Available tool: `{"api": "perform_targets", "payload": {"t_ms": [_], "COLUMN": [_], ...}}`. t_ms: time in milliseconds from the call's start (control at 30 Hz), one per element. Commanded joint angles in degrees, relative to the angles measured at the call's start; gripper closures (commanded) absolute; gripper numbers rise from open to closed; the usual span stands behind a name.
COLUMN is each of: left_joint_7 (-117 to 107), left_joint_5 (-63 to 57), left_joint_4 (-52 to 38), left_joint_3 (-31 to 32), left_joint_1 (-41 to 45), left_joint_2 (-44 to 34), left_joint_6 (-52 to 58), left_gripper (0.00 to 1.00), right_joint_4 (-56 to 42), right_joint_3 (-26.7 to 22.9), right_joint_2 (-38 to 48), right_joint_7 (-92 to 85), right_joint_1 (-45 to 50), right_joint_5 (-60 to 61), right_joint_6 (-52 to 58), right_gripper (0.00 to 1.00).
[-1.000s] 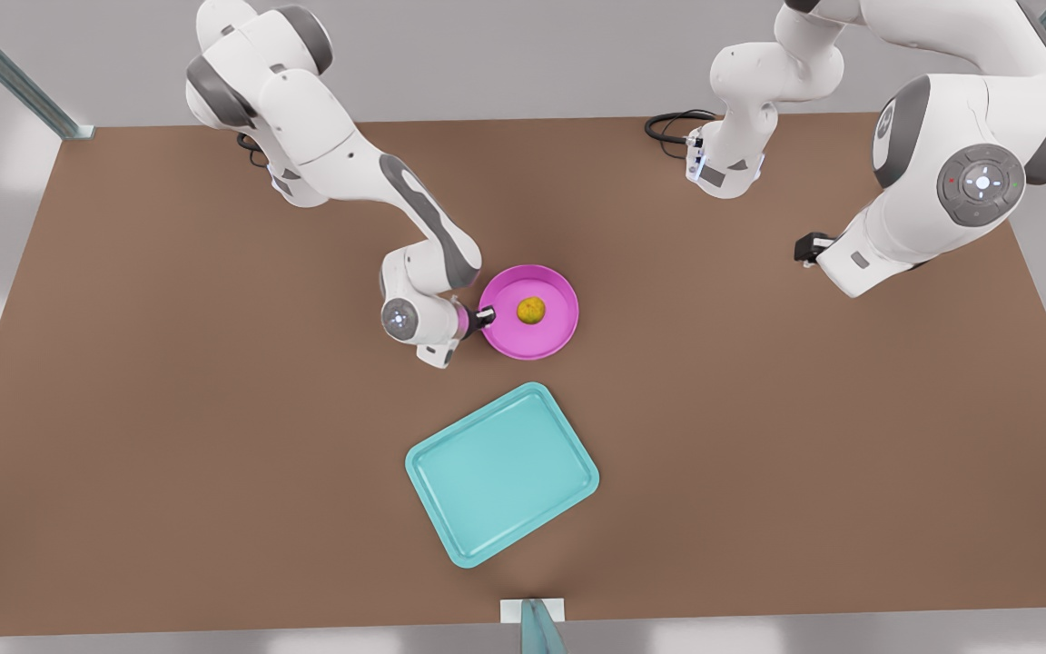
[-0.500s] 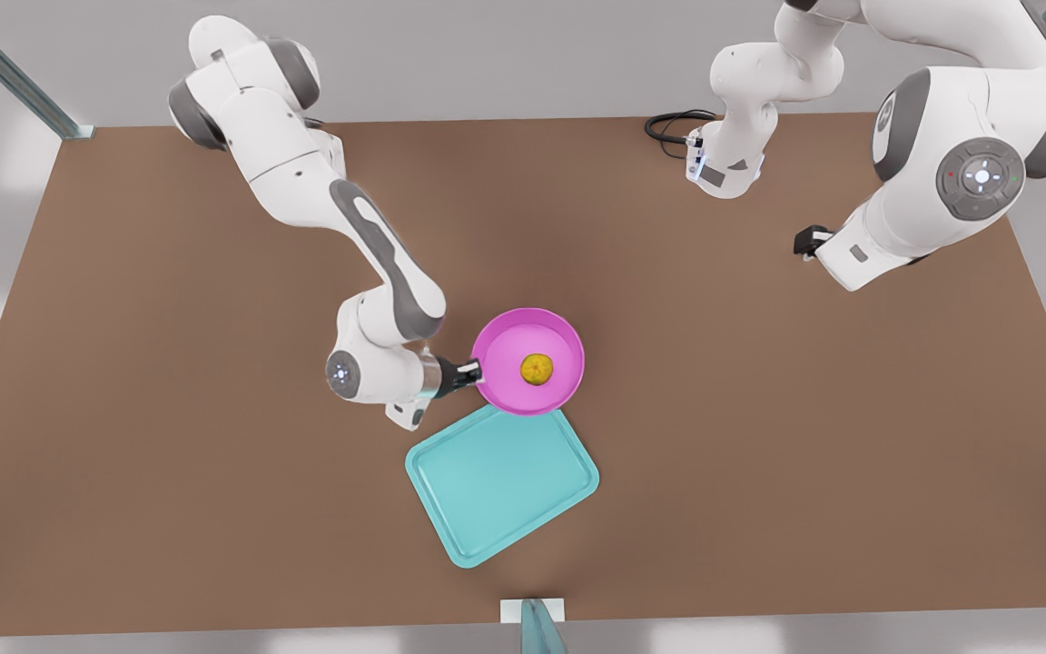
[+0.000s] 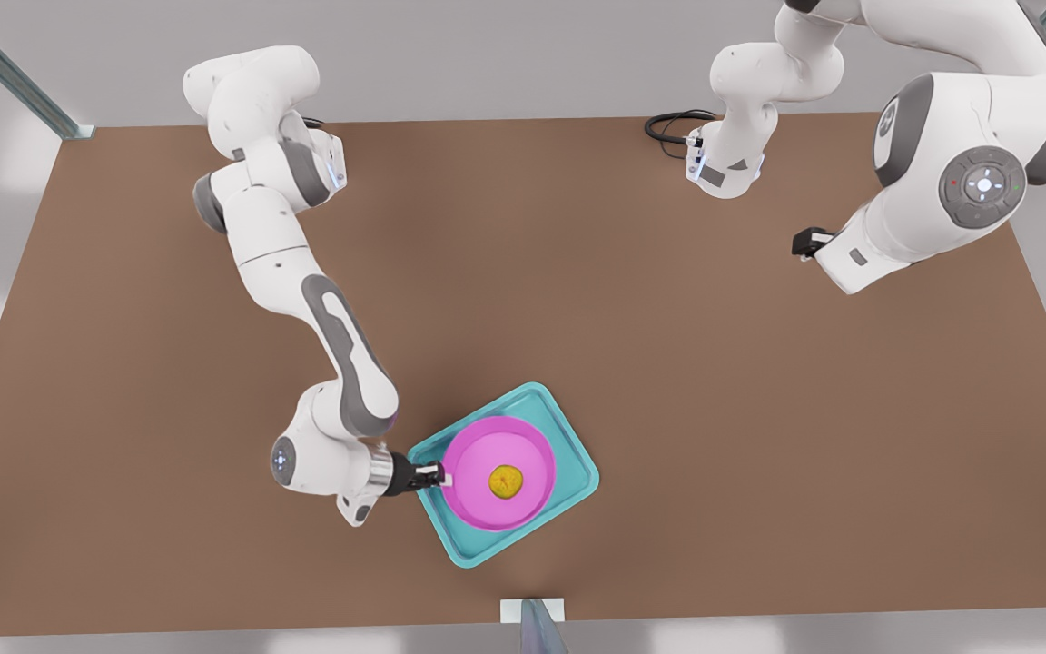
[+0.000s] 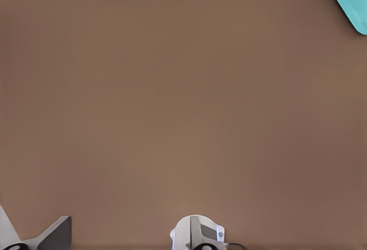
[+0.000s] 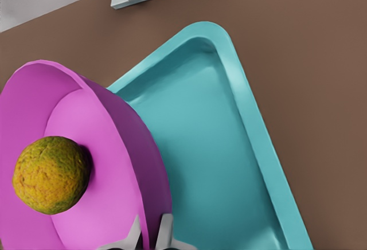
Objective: Place the orange on the plate with the left arm and the plate on the tray with the right arm
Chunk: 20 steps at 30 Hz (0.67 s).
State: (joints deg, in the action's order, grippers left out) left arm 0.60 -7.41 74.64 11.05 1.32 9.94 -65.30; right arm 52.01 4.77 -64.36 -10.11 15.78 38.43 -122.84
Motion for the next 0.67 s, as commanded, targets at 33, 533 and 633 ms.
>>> {"api": "perform_targets", "payload": {"t_ms": [33, 533, 633], "left_joint_7": [0.28, 0.28, 0.28], "left_joint_5": [0.02, -0.24, -0.24], "left_joint_4": [-0.02, -0.02, 0.07], "left_joint_3": [-0.06, -0.06, -0.06], "left_joint_1": [0.0, 0.0, 0.0], "left_joint_2": [0.08, 0.08, 0.08], "left_joint_6": [0.0, 0.08, 0.08], "left_gripper": [0.0, 0.0, 0.0], "right_joint_4": [-0.07, 14.34, 20.23], "right_joint_3": [0.07, -13.47, -11.97], "right_joint_2": [0.11, 48.71, 52.66], "right_joint_7": [0.44, 0.97, 0.97], "right_joint_1": [-0.05, -3.74, -5.58], "right_joint_5": [-0.28, -43.35, -43.35], "right_joint_6": [-0.21, 56.13, 55.51], "right_gripper": [0.0, 0.0, 0.0]}}
